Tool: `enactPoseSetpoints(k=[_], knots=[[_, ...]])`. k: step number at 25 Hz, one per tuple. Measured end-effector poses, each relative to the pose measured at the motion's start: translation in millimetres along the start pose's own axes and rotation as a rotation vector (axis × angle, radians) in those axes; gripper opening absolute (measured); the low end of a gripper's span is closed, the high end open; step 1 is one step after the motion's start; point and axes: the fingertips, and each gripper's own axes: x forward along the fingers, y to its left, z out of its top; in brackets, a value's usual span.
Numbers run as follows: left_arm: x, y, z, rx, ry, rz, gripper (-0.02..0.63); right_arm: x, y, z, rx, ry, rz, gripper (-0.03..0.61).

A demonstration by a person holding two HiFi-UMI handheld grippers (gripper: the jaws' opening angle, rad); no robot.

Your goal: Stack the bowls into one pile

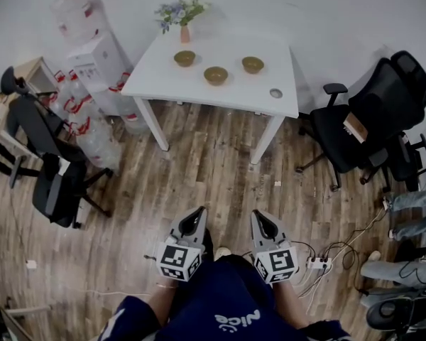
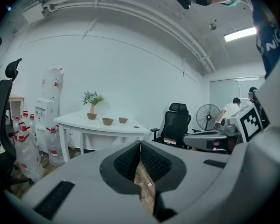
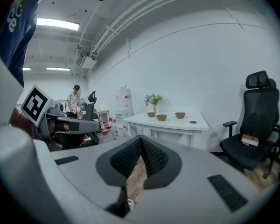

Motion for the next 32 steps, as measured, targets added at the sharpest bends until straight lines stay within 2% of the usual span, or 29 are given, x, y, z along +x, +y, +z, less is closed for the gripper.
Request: enactPoseSetpoints(k=[5,13,20,26,32], knots=[[27.4,33.8,9.1,0.011,-0.011,-0.017,0.018,30.9,-0.7,2.3,0.001,0.014,-0.019,0.023],[92.4,92.7,45.9,0.041,-0.014,-0.096,0.018,111.4,-24.9,36.1,0.000,-0.017,-0.102,0.023],[136.7,146.5,72.1,0.061,-0.007,-0.152,0.018,168.8,-23.7,55.1,0.023,-0.018,-0.167,0.023],[166.6,168.5,82.0,0.078,0.001,-0.213,0.018,197.4,-25.6,59.3,0.041,-0.012,-0.231,0.023],[180.5,181.4,87.2,0.071,0.009,-0.220,0.018,220.4,-27.8,63.6,0.048,0.001,-0.218,0.023]])
